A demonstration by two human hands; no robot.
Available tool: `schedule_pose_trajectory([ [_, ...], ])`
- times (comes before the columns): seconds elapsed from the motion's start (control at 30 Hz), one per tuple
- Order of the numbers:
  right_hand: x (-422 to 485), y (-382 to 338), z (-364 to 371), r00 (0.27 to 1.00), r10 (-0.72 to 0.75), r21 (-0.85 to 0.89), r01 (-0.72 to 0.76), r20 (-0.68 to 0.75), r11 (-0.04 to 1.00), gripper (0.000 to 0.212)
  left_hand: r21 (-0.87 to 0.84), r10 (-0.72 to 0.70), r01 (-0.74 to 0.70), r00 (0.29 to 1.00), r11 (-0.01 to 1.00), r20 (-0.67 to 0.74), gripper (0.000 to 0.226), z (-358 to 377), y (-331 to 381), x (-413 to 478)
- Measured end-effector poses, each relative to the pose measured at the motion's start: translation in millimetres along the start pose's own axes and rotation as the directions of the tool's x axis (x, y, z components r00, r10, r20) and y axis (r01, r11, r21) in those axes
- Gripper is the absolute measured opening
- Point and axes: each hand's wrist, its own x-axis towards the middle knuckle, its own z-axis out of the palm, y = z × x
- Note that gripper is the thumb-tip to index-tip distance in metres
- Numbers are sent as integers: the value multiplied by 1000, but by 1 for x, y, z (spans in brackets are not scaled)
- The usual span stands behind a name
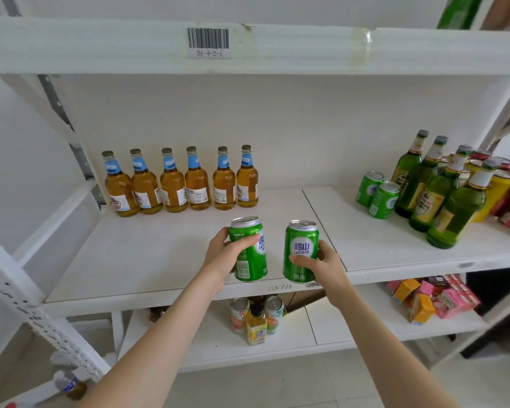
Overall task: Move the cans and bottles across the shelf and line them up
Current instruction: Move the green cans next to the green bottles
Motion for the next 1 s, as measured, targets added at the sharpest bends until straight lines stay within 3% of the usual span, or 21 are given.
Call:
schedule_pose_trajectory([
  [0.53, 71, 20, -184, 999, 18, 80, -14, -48, 997, 39, 66, 17, -21, 997, 998, 72, 49, 194, 5, 63],
  [1.0, 105, 31, -334, 997, 42, 42, -44, 57, 998, 41, 50, -11, 11, 1000, 999, 6, 44, 349, -15, 61],
])
